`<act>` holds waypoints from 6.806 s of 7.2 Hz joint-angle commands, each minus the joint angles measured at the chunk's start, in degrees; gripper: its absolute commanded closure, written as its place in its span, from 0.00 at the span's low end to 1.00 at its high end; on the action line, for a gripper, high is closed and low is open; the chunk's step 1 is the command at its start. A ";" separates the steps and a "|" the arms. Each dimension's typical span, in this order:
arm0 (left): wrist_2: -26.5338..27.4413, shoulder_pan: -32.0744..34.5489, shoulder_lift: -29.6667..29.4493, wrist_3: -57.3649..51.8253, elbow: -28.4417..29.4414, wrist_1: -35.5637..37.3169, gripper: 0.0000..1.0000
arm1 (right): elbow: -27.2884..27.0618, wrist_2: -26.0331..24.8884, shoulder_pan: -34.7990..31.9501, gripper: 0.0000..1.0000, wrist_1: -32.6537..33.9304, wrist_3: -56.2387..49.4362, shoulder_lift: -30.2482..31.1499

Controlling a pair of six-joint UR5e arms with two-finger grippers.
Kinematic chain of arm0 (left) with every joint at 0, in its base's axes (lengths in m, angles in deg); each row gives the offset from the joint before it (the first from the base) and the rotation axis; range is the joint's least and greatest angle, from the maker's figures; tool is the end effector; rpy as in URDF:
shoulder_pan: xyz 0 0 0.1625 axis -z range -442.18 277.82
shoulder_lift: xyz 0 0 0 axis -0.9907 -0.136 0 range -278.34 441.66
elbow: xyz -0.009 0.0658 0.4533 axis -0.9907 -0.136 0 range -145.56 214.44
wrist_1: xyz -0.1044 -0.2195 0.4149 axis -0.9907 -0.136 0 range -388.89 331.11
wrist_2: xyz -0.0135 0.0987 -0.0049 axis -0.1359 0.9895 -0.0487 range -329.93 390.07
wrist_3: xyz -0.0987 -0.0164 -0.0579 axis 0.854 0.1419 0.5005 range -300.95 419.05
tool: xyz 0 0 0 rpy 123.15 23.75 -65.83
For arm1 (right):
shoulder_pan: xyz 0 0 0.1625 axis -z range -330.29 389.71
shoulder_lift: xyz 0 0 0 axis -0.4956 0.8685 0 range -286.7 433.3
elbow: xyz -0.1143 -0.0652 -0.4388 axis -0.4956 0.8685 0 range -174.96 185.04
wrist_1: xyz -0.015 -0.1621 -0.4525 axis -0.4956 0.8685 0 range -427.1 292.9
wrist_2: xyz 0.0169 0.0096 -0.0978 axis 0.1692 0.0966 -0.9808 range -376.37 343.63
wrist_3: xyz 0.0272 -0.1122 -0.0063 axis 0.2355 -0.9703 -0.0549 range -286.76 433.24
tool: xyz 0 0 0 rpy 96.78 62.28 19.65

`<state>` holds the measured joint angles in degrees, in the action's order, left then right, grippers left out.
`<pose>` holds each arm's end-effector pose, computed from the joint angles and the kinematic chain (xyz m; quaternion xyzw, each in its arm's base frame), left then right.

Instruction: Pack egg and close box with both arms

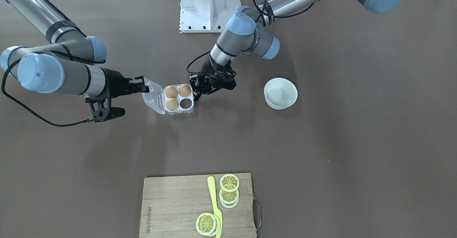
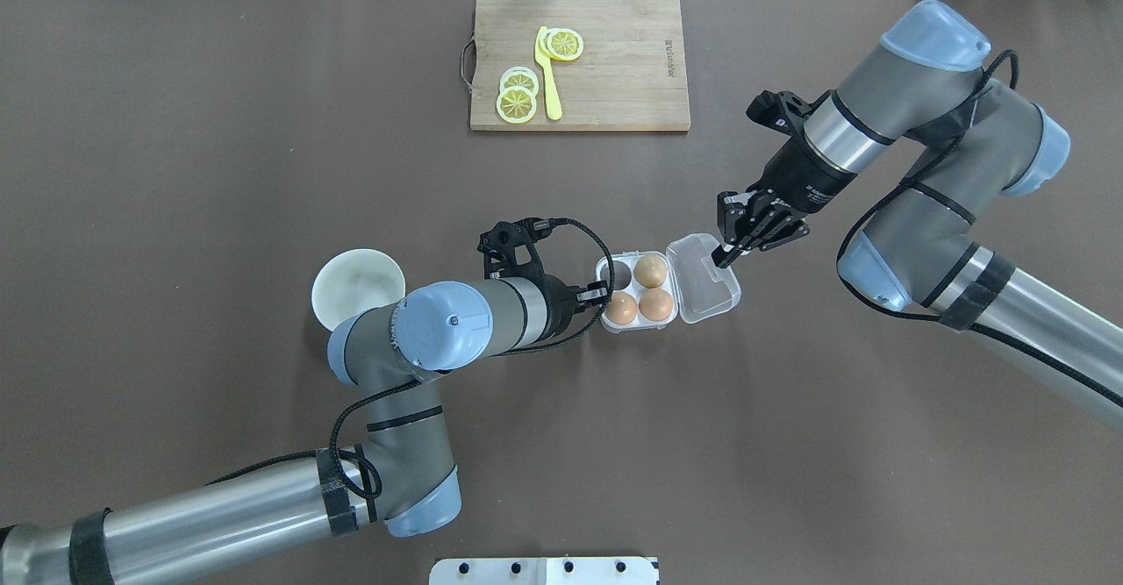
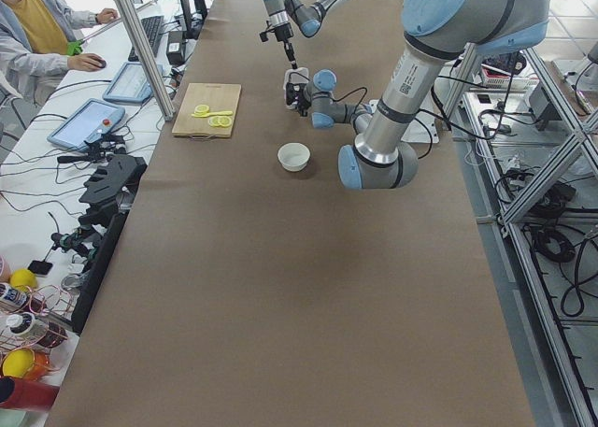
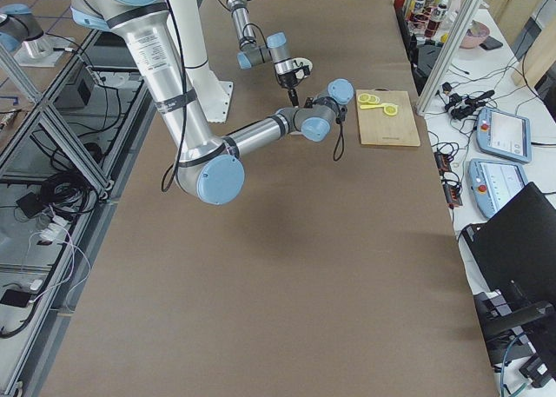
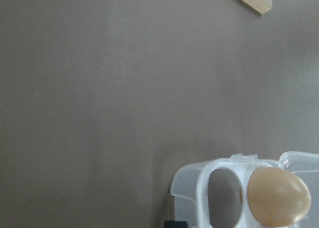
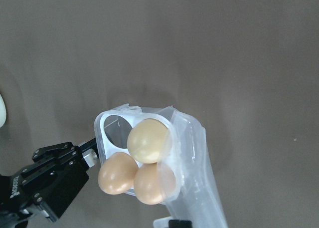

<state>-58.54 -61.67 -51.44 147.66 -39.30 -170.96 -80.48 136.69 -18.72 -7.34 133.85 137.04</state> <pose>0.7559 -0.4280 0.2127 0.1299 0.6221 -0.1358 0.7601 -0.4646 -0.5695 0.3555 -0.1310 -0.5860 -0.0994 0.7935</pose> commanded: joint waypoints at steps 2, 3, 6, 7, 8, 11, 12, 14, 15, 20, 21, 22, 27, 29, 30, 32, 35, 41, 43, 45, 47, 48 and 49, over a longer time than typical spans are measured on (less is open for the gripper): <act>0.01 -0.04 0.29 -0.02 -0.26 -0.14 1.00 | -0.35 -0.03 0.88 1.00 0.00 1.16 -0.63; -0.07 -0.03 0.29 0.07 -0.35 -0.23 1.00 | -0.44 -0.12 1.23 1.00 0.00 3.08 -1.77; -0.16 -0.03 0.29 -0.02 -0.26 -1.02 1.00 | -0.62 -1.26 2.38 1.00 0.00 4.77 -2.92; -0.25 -0.21 0.21 -0.02 -0.26 -1.02 1.00 | -0.62 -1.26 2.47 1.00 0.00 6.43 -4.05; -0.25 -0.21 0.12 -0.02 -0.35 -1.02 1.00 | -0.62 -1.53 2.81 1.00 0.00 7.05 -4.41; -1.99 0.23 0.29 -0.45 -2.09 -1.11 1.00 | -0.44 -4.06 4.48 1.00 0.00 10.39 -7.39; -4.79 0.75 2.38 -1.68 -4.37 -1.28 1.00 | -0.44 -4.08 4.75 1.00 0.00 12.49 -8.36; -9.97 3.20 5.55 -1.78 -7.38 -1.37 1.00 | -0.44 -4.16 5.10 1.00 0.00 14.60 -9.85; -12.27 4.35 7.05 -1.78 -9.12 -1.37 1.00 | -0.62 -4.08 4.93 1.00 0.00 14.70 -9.78; -35.01 21.18 21.96 -2.48 -26.87 -1.02 1.00 | -11.24 0.59 -17.79 0.65 -1.06 0.85 7.50; -37.93 26.37 24.18 -3.96 -27.07 -1.02 0.61 | -12.38 -3.16 -20.10 0.01 -1.06 -1.27 11.28; -41.70 30.16 27.33 -10.76 -26.98 -0.58 0.03 | -12.66 -6.94 -21.86 0.00 -0.79 -9.73 16.19; -50.54 58.79 38.69 -71.58 -25.49 30.34 0.02 | -9.42 -20.48 -35.13 0.00 19.90 -57.99 25.99; -42.21 64.81 38.35 -91.08 -25.92 48.99 0.02 | -4.07 -22.17 -37.60 0.00 20.48 -66.12 26.34; -39.74 65.26 42.79 -93.86 -26.19 50.82 0.02 | -3.61 -24.01 -37.96 0.00 21.09 -69.37 26.61; -38.22 65.09 46.95 -93.18 -25.24 43.13 0.02 | -4.31 -23.68 -38.31 0.00 30.27 -71.07 23.21; -38.31 65.09 46.61 -93.27 -25.84 43.28 0.02 | -3.78 -24.38 -38.40 0.00 31.47 -73.19 22.74; -38.31 65.00 47.32 -93.45 -25.49 43.01 0.02 | -3.96 -24.20 -38.40 0.00 31.29 -73.19 23.01; -39.88 64.92 47.05 -93.36 -24.97 43.10 0.02 | -4.13 -23.68 -38.40 0.00 31.29 -73.27 23.18; -39.98 64.92 47.14 -93.45 -24.78 42.93 0.02 | -4.57 -23.33 -38.40 0.00 31.11 -73.36 23.88; -39.98 64.92 47.05 -93.62 -24.87 42.93 0.02 | -7.28 -21.66 -38.40 0.00 31.20 -73.36 25.63; -39.98 64.92 47.22 -93.71 -24.79 42.93 0.02 | -8.69 -21.66 -38.49 0.00 31.20 -73.36 27.21; -39.98 64.92 47.23 -93.71 -24.26 42.93 0.02 | -8.88 -21.66 -38.40 0.00 31.11 -73.36 27.58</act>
<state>-98.51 3.24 -4.27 54.01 -63.97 -128.03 -88.45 114.88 -57.16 23.84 60.49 163.62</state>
